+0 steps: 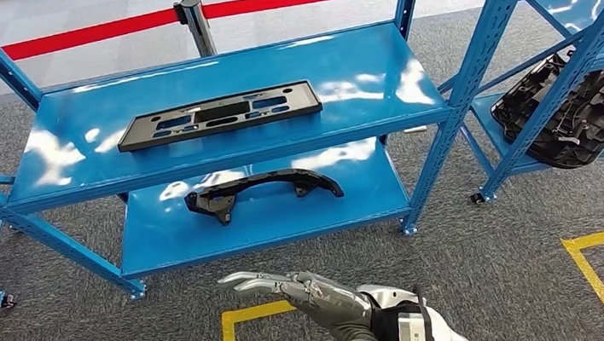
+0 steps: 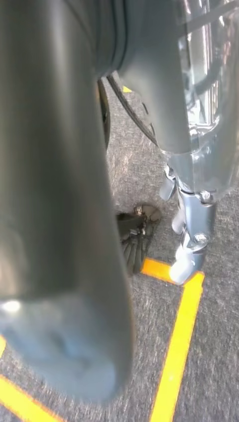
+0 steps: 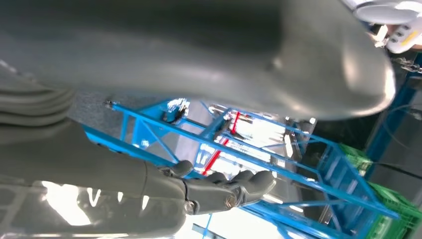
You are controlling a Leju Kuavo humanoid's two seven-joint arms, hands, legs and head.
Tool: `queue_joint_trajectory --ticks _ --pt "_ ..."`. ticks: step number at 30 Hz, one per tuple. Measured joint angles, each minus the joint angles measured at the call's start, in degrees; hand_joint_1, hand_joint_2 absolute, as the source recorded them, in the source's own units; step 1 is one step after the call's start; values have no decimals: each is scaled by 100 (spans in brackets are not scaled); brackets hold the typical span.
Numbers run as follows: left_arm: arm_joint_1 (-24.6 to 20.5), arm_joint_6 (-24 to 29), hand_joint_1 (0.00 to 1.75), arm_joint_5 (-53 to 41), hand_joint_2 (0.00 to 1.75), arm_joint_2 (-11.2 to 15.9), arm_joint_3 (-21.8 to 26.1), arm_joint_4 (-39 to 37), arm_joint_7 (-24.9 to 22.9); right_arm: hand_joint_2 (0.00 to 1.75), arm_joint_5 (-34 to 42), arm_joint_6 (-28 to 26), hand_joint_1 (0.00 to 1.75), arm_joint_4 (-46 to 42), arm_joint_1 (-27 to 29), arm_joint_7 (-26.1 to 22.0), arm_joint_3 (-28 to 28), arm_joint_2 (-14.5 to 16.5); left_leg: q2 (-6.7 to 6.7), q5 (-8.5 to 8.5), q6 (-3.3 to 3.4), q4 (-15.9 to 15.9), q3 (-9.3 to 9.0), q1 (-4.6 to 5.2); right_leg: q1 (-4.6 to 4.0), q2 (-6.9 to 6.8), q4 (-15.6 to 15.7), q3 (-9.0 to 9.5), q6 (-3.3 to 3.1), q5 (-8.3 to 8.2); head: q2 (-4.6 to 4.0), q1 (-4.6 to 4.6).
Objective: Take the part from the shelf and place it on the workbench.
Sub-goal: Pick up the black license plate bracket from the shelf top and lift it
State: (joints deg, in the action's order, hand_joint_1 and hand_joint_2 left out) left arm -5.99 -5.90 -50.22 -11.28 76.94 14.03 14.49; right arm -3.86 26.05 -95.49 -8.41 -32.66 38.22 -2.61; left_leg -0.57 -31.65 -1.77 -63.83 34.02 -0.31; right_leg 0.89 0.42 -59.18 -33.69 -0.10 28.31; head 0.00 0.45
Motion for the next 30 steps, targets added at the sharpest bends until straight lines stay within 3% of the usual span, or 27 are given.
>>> queue_joint_trajectory --ticks 2,3,4,5,8,10,13,15,17,19,20,21,23,24,26,28,30 --pt "7 -3 0 -5 0 0 0 0 1 0 10 -27 0 139 -36 25 40 -7 6 -317 -37 -752 368 -24 6 -9 5 55 -30 37 0 -3" --pt "12 -5 0 -8 0 1 0 0 1 0 11 -37 0 209 -46 35 58 -11 7 -413 -54 -1091 554 -41 11 -9 4 79 -32 57 0 -3" --pt "14 -6 0 -10 0 1 0 0 0 0 12 -44 0 273 -53 46 77 -16 7 -404 -70 -1254 665 -57 19 -8 2 106 -25 81 0 -3" --pt "15 -7 0 -12 0 2 0 0 0 0 12 -50 0 329 -60 56 92 -19 8 -278 -86 -1184 669 -73 33 -5 1 141 -10 107 0 -3" --pt "12 -16 0 -25 0 4 0 -3 4 0 12 -73 0 458 -111 77 114 -22 10 336 -145 -98 250 -127 72 4 -22 268 90 220 0 -5" --pt "10 -36 0 -30 0 1 -1 -13 8 0 10 -86 0 525 -170 85 128 -24 -5 432 -125 267 105 -127 60 7 -16 305 167 271 0 1" --pt "11 -52 0 -31 0 2 -2 -21 14 0 9 -87 0 588 -229 89 155 -25 -15 390 2 280 102 -111 66 7 33 333 228 287 0 8" --pt "8 -51 0 -30 0 4 -3 -21 18 0 9 -87 0 621 -272 88 171 -25 -5 375 76 295 83 -119 69 2 -264 187 250 452 0 8" --pt "7 -52 0 -31 0 4 -4 -22 18 0 10 -87 0 663 -299 86 185 -27 9 347 129 298 66 -104 52 0 -1017 -234 248 762 0 8" --pt "8 -53 0 -32 0 4 -4 -22 16 0 11 -87 0 720 -299 88 198 -34 9 314 169 297 38 -78 33 0 -1623 -633 233 875 0 8" --pt "9 -52 0 -32 0 4 -4 -22 15 0 15 -89 0 746 -299 88 204 -39 2 294 181 297 11 -65 24 0 -1624 -691 218 760 0 8" --pt "9 -51 0 -31 0 4 -4 -22 13 0 19 -93 0 767 -302 89 210 -42 -7 271 186 297 -26 -55 10 0 -1394 -634 192 541 0 8" --pt "8 -49 0 -27 0 4 -3 -24 12 0 29 -104 0 794 -317 87 223 -45 -22 219 169 299 -96 -37 -37 -2 -626 -349 123 84 0 8" --pt "7 -47 0 -22 0 4 -3 -26 9 0 32 -116 0 805 -327 87 232 -46 -26 197 150 302 -114 -29 -60 -1 -330 -233 94 -32 0 9" --pt "6 -41 0 -15 0 3 -4 -28 3 0 39 -140 0 826 -338 86 246 -50 -27 179 96 329 -133 -18 -92 8 -118 -152 64 -36 0 13" --pt "4 -35 0 -14 0 3 -4 -30 -2 0 46 -156 0 839 -339 86 257 -51 -22 167 35 359 -167 -17 -70 19 -61 -119 36 -36 0 14" --pt "2 -34 0 -12 0 2 -4 -31 -2 0 55 -174 0 847 -339 85 262 -49 -7 42 -11 151 -109 -9 -29 10 -2 -39 -18 -30 0 4"
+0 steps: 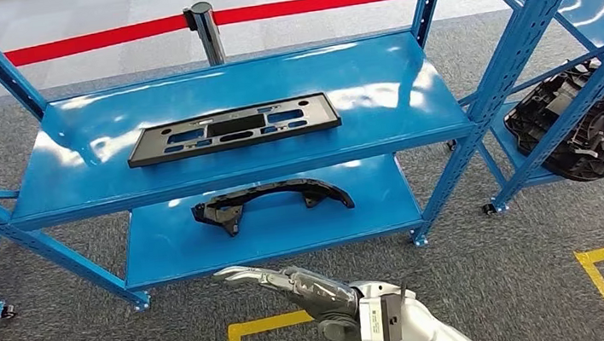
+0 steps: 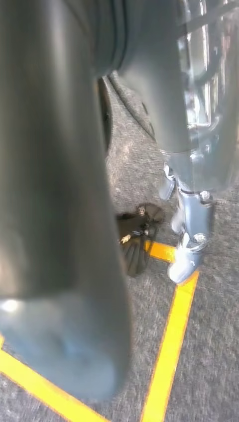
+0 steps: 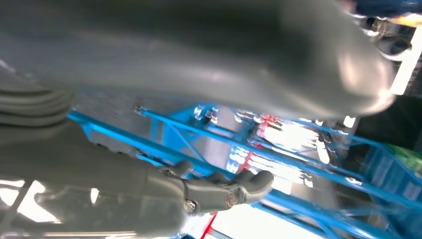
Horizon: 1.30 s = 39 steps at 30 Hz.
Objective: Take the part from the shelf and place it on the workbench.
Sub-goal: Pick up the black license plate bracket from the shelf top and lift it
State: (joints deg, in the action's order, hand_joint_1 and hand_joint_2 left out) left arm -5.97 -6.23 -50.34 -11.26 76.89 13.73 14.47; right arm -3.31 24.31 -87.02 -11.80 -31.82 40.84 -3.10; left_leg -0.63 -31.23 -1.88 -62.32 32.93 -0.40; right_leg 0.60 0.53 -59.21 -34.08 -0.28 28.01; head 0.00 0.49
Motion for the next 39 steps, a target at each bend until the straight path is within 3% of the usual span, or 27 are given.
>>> queue_joint_trajectory --ticks 3,4,5,6,8,9,11,14,16,19,20,21,23,24,26,30,31,33,35,36,37,39 --pt "12 1 0 6 0 0 0 0 -3 0 7 -27 0 26 16 4 1 0 12 -417 -36 -1042 517 -21 13 -14 19 105 -59 60 0 -10" --pt "17 1 0 9 0 0 0 0 -3 0 7 -31 0 38 26 7 1 -1 12 -458 -47 -1299 674 -33 15 -13 18 135 -61 86 0 -10" --pt "20 0 0 13 0 0 0 0 -2 0 7 -39 0 49 37 10 2 -2 13 -388 -57 -1355 742 -45 19 -9 17 169 -53 115 0 -10" --pt "21 -1 0 19 0 1 0 0 0 0 7 -53 0 57 45 14 2 -3 15 -210 -65 -1172 699 -59 27 -5 15 214 -38 148 0 -10" --pt "20 -2 0 29 0 1 0 -1 3 0 7 -79 0 69 49 24 3 -3 19 216 -84 -424 404 -86 40 2 6 313 16 230 0 -10" --pt "17 -2 0 32 0 1 0 -2 6 0 5 -87 0 73 46 29 3 -4 17 336 -78 -109 270 -88 35 4 0 347 52 273 0 -9" --pt "14 -4 0 33 0 -1 0 -7 8 0 1 -91 0 78 42 34 4 -4 9 341 -33 136 168 -69 18 5 6 384 127 312 0 -6" --pt "17 1 0 36 0 4 0 -8 12 0 0 -98 0 80 41 35 9 -4 3 307 89 175 133 -72 23 -1 -58 393 198 315 0 -3" --pt "13 5 0 37 0 8 0 -8 16 0 1 -101 0 80 37 35 9 -5 7 278 150 190 78 -85 24 -8 -467 167 222 486 0 -2" --pt "15 3 0 37 0 9 0 -9 17 0 1 -101 0 85 63 34 10 -12 10 206 200 192 27 -71 20 -9 -1486 -528 231 817 0 -1" --pt "19 3 0 37 0 9 0 -9 16 0 1 -102 0 87 75 34 10 -15 6 174 202 192 -7 -65 16 -9 -1591 -667 228 767 0 -1" --pt "22 4 0 37 0 9 0 -9 16 0 1 -102 0 88 82 34 10 -17 1 136 198 192 -57 -62 12 -9 -1485 -700 220 600 0 -1" --pt "26 5 0 37 0 9 0 -9 17 0 1 -105 0 89 85 34 9 -19 -7 47 175 198 -184 -62 -5 -12 -798 -506 185 74 0 -2" --pt "25 5 0 37 0 9 0 -9 19 0 1 -107 0 91 85 34 8 -19 -9 7 154 204 -236 -59 -25 -16 -468 -403 160 -54 0 -1" --pt "20 8 0 37 0 10 0 -9 20 0 1 -113 0 94 92 34 6 -22 -2 -45 89 232 -308 -49 -58 -20 -143 -296 110 -88 0 7" --pt "17 15 0 37 0 13 0 -9 26 0 8 -140 0 96 117 34 -2 -22 14 -87 -40 49 -377 -27 -15 -11 -55 -81 -26 -51 0 8" --pt "11 15 0 37 0 13 0 -9 29 0 9 -147 0 96 116 34 -4 -18 15 -160 -55 -186 -274 -30 -3 -12 -43 -4 -60 -19 0 6" --pt "12 15 0 37 0 14 0 -9 33 0 10 -158 0 96 124 34 -6 -14 16 -423 -78 -885 141 -33 2 -14 -36 95 -101 65 0 3" --pt "30 15 0 37 0 16 0 -9 33 0 10 -164 0 97 149 35 -6 -14 16 -621 -84 -1345 536 -37 4 -2 -36 196 -99 159 0 1" --pt "35 15 0 37 0 18 0 -9 34 0 10 -166 0 97 159 35 -6 -14 17 -569 -86 -1298 611 -40 9 5 -36 265 -90 212 0 1" --pt "38 15 0 37 0 21 0 -9 35 0 10 -167 0 97 163 35 -6 -14 17 -385 -86 -1052 596 -45 15 11 -36 345 -77 271 0 1" --pt "50 15 0 37 0 28 -1 -10 37 0 9 -169 0 99 169 36 -6 -14 28 175 -85 -335 467 -60 18 14 -41 479 -32 400 0 1"
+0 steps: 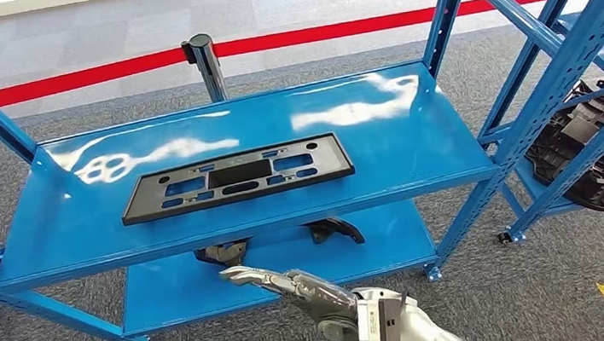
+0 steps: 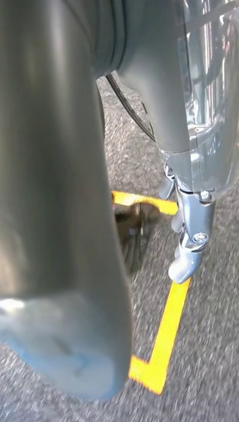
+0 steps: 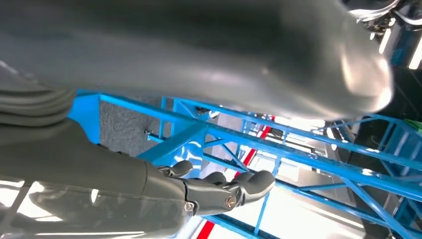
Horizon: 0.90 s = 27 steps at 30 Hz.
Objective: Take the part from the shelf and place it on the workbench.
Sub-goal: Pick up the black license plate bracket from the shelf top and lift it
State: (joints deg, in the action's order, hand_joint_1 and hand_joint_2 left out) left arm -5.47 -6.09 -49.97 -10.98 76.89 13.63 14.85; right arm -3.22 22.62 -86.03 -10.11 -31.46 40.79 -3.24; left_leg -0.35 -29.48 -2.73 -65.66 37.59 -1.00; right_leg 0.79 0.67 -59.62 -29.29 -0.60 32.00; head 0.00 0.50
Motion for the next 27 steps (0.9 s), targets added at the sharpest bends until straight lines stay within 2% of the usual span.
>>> queue_joint_trajectory --ticks 1,2,5,6,7,8,10,11,12,13,15,17,18,19,20,22,23,25,27 --pt "6 0 0 -3 0 2 -1 -1 0 0 -2 -4 0 2 3 0 -1 1 11 169 20 247 -48 0 -7 2 2 42 29 56 0 -1" --pt "14 -1 0 -6 0 3 -1 -3 1 0 -5 -8 0 3 6 2 -2 1 21 264 47 375 -67 3 -15 4 13 70 64 103 -1 -1" --pt "17 5 0 -19 0 4 -1 -4 20 0 -16 -21 0 4 12 0 -11 2 21 233 168 417 -128 9 -22 2 -27 148 159 133 -1 -2" --pt "14 8 0 -22 0 6 -2 -4 33 0 -20 -25 0 3 10 -2 -13 2 18 212 207 438 -174 2 -19 -2 -157 105 178 137 0 0" --pt "11 8 0 -25 0 8 -2 -4 44 0 -25 -30 0 3 6 0 -16 2 15 192 239 458 -228 -6 -14 -6 -375 -17 189 179 0 2" --pt "10 9 0 -30 0 10 -2 -3 51 0 -31 -32 0 3 6 4 -18 1 16 166 264 476 -274 -10 -10 -9 -695 -217 199 263 0 3" --pt "10 12 0 -43 0 11 -2 -3 56 0 -40 -43 0 4 20 35 -23 -7 13 104 288 489 -350 -10 -9 -11 -1361 -726 213 529 0 4" --pt "11 16 0 -46 0 11 -2 -3 60 0 -49 -63 0 5 34 74 -26 -11 7 64 289 490 -395 -11 -9 -11 -1532 -921 217 613 0 4" --pt "11 20 0 -44 0 11 -2 -4 65 0 -59 -92 0 5 47 122 -31 -16 -1 19 284 490 -450 -11 -9 -11 -1518 -1030 217 581 0 4" --pt "11 25 0 -36 0 11 -2 -4 72 0 -68 -128 0 4 56 186 -42 -19 -11 -31 275 490 -517 -12 -9 -11 -1315 -1041 214 408 0 4" --pt "10 41 0 -13 0 10 -2 -6 82 0 -103 -219 0 4 69 312 -73 -24 -23 -129 236 494 -657 -11 -15 -17 -631 -909 192 -175 0 3" --pt "4 62 0 6 0 9 -2 -6 91 0 -211 -345 0 2 75 420 -100 -30 -29 -202 172 516 -729 -3 -45 -28 -214 -817 164 -463 0 13" --pt "4 70 0 15 0 10 -2 -6 95 0 -286 -421 0 -4 80 467 -108 -33 -29 -233 145 521 -745 11 -47 -33 -166 -803 154 -496 0 18" --pt "5 75 0 26 0 10 -2 -6 98 0 -371 -507 0 -14 79 524 -114 -33 -25 -246 149 537 -757 22 -47 -32 -149 -786 148 -503 0 22" --pt "7 78 0 40 0 11 -2 -6 101 0 -462 -601 0 -22 77 607 -116 -32 -18 -253 162 554 -777 31 -38 -29 -137 -765 142 -558 0 21" --pt "1 84 0 75 0 11 -1 -6 108 0 -670 -813 0 -32 70 821 -123 -29 -10 -245 205 603 -821 40 -31 -23 -129 -754 126 -551 0 20" --pt "-3 87 0 88 0 11 0 -6 114 0 -829 -953 0 -32 66 926 -128 -27 -10 -243 203 632 -837 42 -32 -22 -129 -753 110 -541 0 20" --pt "-7 101 0 105 0 11 1 -6 132 0 -1346 -1341 0 -34 49 1082 -138 -17 -9 -238 190 682 -859 45 -33 -23 -129 -751 82 -523 0 20" --pt "-6 122 0 111 0 9 1 -6 149 0 -2292 -1914 0 -68 11 1258 -141 9 -9 -233 157 715 -872 46 -35 -23 -129 -751 67 -513 0 20"
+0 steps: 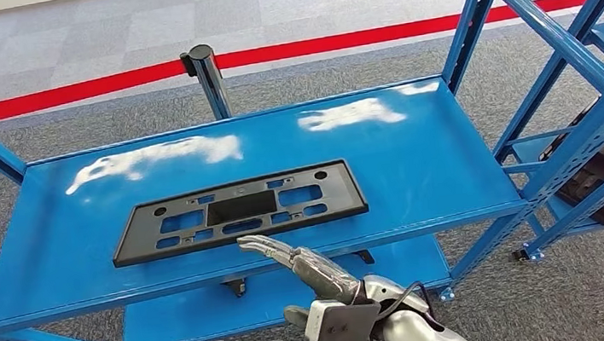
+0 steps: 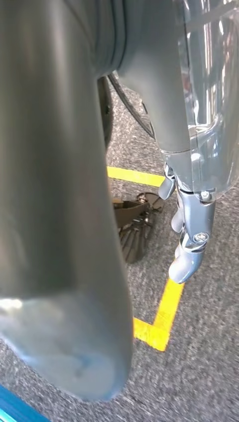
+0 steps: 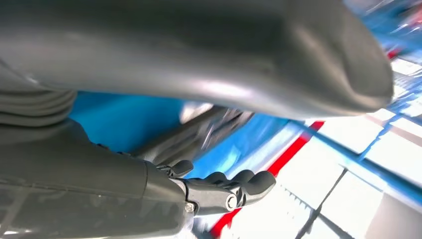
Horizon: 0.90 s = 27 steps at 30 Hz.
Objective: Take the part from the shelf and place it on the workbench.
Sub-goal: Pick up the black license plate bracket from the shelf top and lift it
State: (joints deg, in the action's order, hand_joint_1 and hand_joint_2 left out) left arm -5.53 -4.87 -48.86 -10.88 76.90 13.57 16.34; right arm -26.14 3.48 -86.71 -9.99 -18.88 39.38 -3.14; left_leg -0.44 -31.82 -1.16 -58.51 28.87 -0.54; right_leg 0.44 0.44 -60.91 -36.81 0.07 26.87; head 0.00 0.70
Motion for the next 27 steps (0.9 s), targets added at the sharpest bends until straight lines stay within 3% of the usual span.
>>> queue_joint_trajectory --ticks 3,6,13,19,27 --pt "-1 18 0 -15 0 -7 -1 0 7 0 -1913 -797 0 -136 -104 434 14 101 0 5 -65 27 -11 -1 -2 0 -1 0 -6 4 0 0" --pt "-3 23 0 -49 0 -21 -1 0 7 0 -3553 -1214 0 -253 -260 934 81 241 -1 10 -96 32 -16 0 -3 -1 -1 10 -7 3 0 0" --pt "-10 13 0 -185 0 -55 -15 0 -13 0 -5713 -1606 0 -174 -648 1577 404 482 -1 12 -102 31 -36 1 -2 -1 24 50 -8 -2 0 0" --pt "-14 12 0 -257 0 -59 -44 -1 -52 0 -6221 -1633 0 328 -966 1776 580 682 -2 11 -101 31 -40 2 -2 -2 36 60 -7 -3 0 0" --pt "-27 -1 0 -414 0 -59 -151 0 -72 0 -5943 -1433 0 1723 -1434 1705 645 1054 -3 10 -101 31 -39 2 -2 -2 40 62 -7 -3 0 0"
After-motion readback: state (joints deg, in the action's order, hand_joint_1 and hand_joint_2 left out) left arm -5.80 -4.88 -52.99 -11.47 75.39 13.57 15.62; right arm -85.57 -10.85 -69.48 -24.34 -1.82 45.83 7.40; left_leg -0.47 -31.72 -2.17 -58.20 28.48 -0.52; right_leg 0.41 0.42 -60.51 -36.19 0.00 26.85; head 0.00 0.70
